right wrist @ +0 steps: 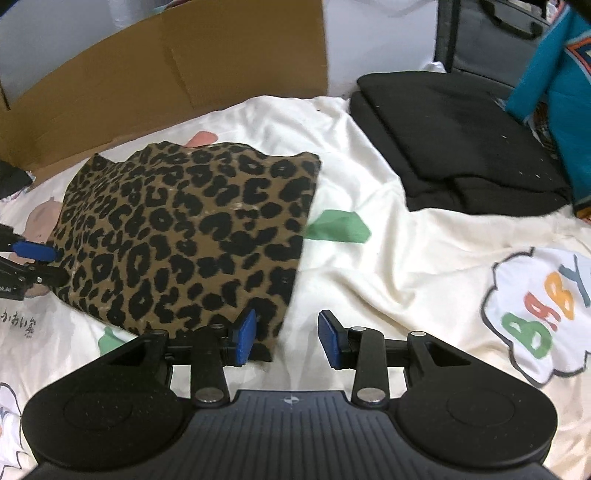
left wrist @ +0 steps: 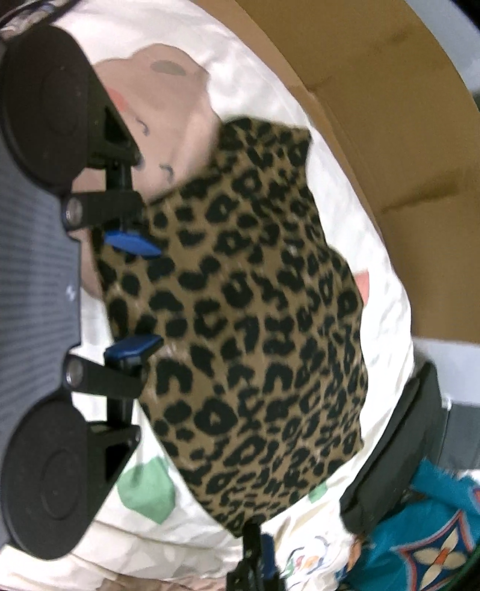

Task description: Fold clothes

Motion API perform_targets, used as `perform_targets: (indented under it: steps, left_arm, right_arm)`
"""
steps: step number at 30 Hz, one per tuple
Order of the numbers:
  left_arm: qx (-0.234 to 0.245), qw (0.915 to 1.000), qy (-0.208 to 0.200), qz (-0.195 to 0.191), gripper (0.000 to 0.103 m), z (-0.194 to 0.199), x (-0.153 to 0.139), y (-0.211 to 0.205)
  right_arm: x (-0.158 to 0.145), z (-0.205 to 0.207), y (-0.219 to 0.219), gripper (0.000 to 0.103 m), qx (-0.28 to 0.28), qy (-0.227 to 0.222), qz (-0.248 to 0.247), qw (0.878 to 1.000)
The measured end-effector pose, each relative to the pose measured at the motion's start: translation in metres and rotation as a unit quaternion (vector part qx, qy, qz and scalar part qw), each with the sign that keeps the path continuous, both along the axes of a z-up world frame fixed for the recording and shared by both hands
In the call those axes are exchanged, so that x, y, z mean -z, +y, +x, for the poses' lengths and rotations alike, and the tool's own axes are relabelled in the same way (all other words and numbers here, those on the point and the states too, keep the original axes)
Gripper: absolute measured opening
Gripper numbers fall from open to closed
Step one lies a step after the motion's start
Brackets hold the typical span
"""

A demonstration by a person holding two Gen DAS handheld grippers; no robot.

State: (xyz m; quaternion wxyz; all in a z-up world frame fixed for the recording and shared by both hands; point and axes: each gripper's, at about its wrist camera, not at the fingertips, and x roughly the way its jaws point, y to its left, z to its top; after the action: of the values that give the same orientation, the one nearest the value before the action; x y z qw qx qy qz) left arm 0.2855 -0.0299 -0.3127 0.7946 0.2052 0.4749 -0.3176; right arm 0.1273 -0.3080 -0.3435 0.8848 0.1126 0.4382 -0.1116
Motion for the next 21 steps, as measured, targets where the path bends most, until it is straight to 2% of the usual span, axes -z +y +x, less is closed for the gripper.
perform_targets:
  steps: [4,8,13,17,21]
  left_arm:
    - [-0.021,0.9998,0.007,-0.003,0.050,0.007,-0.005,0.018]
    - [-0.052,0.9984,0.018,-0.014,0.048,0.011,-0.011,0.036]
    - [-0.073,0.9964,0.025,-0.034,0.048,0.011,-0.014,0.050]
    - [-0.074,0.9954,0.029,-0.053,0.048,0.008,-0.014,0.053]
    - [-0.074,0.9947,0.038,-0.061,0.048,0.009,-0.010,0.052]
  right_arm:
    - [-0.006,-0.015,-0.006,0.043,0.026,-0.015,0.021,0.999]
    - [-0.010,-0.030,-0.008,0.043,0.044,-0.036,0.081,0.995]
    - [0.001,-0.038,-0.002,0.043,0.060,-0.039,0.149,0.986]
    - [0.014,-0.041,-0.005,0.043,0.086,-0.041,0.194,0.976]
    - [0.026,-0.041,-0.015,0.044,0.127,-0.062,0.260,0.955]
